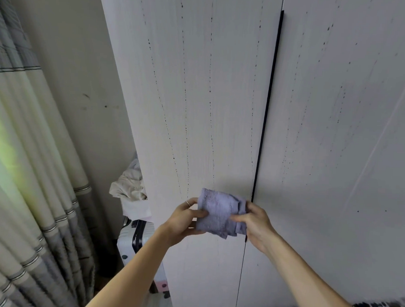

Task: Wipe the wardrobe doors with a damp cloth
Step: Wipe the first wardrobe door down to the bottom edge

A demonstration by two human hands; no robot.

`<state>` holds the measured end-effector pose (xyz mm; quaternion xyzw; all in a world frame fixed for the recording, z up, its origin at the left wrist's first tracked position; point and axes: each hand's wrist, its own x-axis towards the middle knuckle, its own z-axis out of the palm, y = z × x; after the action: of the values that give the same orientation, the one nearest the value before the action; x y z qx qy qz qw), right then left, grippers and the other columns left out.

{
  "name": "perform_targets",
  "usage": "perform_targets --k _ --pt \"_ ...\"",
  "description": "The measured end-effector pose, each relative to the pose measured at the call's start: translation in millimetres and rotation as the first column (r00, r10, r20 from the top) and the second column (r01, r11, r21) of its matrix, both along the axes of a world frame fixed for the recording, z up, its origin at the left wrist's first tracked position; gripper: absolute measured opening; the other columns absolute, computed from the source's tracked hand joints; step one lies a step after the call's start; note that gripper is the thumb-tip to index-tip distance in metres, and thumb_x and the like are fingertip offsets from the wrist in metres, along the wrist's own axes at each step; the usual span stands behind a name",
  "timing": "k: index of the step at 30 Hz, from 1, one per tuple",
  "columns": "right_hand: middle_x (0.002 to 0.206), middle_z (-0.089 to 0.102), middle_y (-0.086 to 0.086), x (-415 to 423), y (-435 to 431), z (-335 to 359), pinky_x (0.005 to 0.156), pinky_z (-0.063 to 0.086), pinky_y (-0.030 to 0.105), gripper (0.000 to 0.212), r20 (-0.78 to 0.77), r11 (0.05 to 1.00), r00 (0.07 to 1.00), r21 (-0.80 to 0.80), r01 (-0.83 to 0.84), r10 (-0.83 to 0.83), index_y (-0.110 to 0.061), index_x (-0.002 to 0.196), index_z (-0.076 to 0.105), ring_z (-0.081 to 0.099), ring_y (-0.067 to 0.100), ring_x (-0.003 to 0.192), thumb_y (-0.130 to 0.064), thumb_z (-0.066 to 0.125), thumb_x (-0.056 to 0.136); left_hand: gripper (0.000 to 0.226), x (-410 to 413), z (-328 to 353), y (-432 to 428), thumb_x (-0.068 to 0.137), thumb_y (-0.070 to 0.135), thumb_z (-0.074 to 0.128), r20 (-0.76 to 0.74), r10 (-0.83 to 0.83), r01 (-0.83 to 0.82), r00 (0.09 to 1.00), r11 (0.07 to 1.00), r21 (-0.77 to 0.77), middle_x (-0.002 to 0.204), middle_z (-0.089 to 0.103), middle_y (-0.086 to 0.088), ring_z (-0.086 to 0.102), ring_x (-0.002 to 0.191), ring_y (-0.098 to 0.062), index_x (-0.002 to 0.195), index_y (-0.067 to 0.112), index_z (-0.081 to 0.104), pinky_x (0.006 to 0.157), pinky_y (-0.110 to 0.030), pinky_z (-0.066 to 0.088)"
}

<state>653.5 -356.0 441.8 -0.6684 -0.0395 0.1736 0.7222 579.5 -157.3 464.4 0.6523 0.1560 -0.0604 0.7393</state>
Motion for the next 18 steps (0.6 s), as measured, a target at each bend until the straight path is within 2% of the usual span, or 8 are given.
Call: perform_targets --k 4,8,10,12,13,14,16,18 --pt "0.110 0.069 -0.008 11.6 -11.2 29.7 0.076 0.048 0.007 0.059 0.303 0.987 0.949 -0.153 -0.040 0.086 -0.023 0.056 0.072 0.062 -0.002 0.105 0.027 0.049 0.078 0.036 11.2 36.6 0.5 0.092 -0.012 0.046 0.109 0.004 -0.004 0.994 1.000 -0.004 0.094 0.072 -0.012 0.068 0.073 -0.022 0.083 0.013 0.069 0.068 -0.028 0.057" --pt "0.091 0.073 -0.012 20.4 -20.6 49.5 0.076 0.051 0.011 0.055 0.398 0.951 0.891 -0.290 -0.104 0.218 -0.020 0.063 0.073 0.065 -0.008 0.091 0.022 0.041 0.077 0.034 13.2 64.4 -1.2 0.091 -0.004 0.042 0.069 -0.073 0.073 0.995 0.997 -0.005 0.098 0.072 -0.016 0.068 0.087 -0.030 0.085 0.010 0.073 0.083 -0.035 0.058" --pt "0.080 0.071 -0.012 26.5 -20.7 59.3 0.070 0.051 0.014 0.041 0.390 0.938 0.882 -0.318 -0.140 0.264 -0.018 0.069 0.072 0.064 -0.002 0.079 0.014 0.048 0.076 0.024 14.2 76.2 -2.8 0.094 0.008 0.050 0.079 -0.096 0.093 0.992 0.995 0.031 0.099 0.071 -0.014 0.067 0.090 -0.029 0.090 0.009 0.074 0.090 -0.037 0.056" --pt "0.075 0.067 -0.008 31.2 -20.7 71.3 0.068 0.054 0.022 0.012 0.369 0.938 0.876 -0.265 -0.222 0.312 -0.009 0.074 0.068 0.061 0.010 0.073 -0.003 0.060 0.069 0.014 17.8 90.5 -4.1 0.092 0.010 0.058 0.120 -0.103 0.087 0.987 0.988 0.128 0.097 0.069 -0.011 0.066 0.089 -0.024 0.095 0.010 0.071 0.090 -0.035 0.055" --pt "0.074 0.064 -0.003 32.4 -19.1 79.1 0.070 0.057 0.029 0.008 0.355 0.937 0.873 -0.225 -0.267 0.334 -0.006 0.074 0.063 0.059 0.013 0.072 -0.010 0.064 0.067 0.013 20.2 98.9 -4.0 0.089 0.003 0.061 0.142 -0.110 0.078 0.984 0.974 0.210 0.096 0.068 -0.010 0.065 0.086 -0.021 0.097 0.010 0.069 0.086 -0.033 0.056" --pt "0.072 0.060 -0.001 34.0 -16.4 85.8 0.072 0.059 0.034 0.018 0.348 0.935 0.870 -0.194 -0.298 0.350 -0.006 0.074 0.057 0.058 0.014 0.070 -0.017 0.070 0.071 0.020 22.5 108.1 -3.5 0.085 -0.003 0.062 0.163 -0.113 0.059 0.980 0.950 0.307 0.096 0.067 -0.009 0.065 0.084 -0.020 0.099 0.011 0.066 0.082 -0.031 0.056" --pt "0.069 0.053 -0.007 35.9 -7.8 102.9 0.063 0.054 0.026 0.039 0.400 0.930 0.843 -0.232 -0.286 0.359 -0.013 0.077 0.046 0.053 0.007 0.063 -0.030 0.080 0.082 0.034 26.6 133.0 -2.9 0.082 -0.010 0.061 0.207 -0.116 0.001 0.972 0.875 0.485 0.098 0.069 -0.006 0.065 0.081 -0.019 0.104 0.015 0.064 0.077 -0.029 0.056" --pt "0.081 0.059 -0.014 34.8 5.1 122.6 0.057 0.045 0.018 0.034 0.509 0.930 0.789 -0.302 -0.211 0.344 -0.019 0.091 0.049 0.057 0.007 0.069 -0.037 0.077 0.085 0.039 29.0 162.8 -2.3 0.083 -0.012 0.061 0.256 -0.130 -0.053 0.958 0.796 0.603 0.101 0.072 -0.001 0.068 0.080 -0.017 0.104 0.020 0.064 0.074 -0.029 0.058"
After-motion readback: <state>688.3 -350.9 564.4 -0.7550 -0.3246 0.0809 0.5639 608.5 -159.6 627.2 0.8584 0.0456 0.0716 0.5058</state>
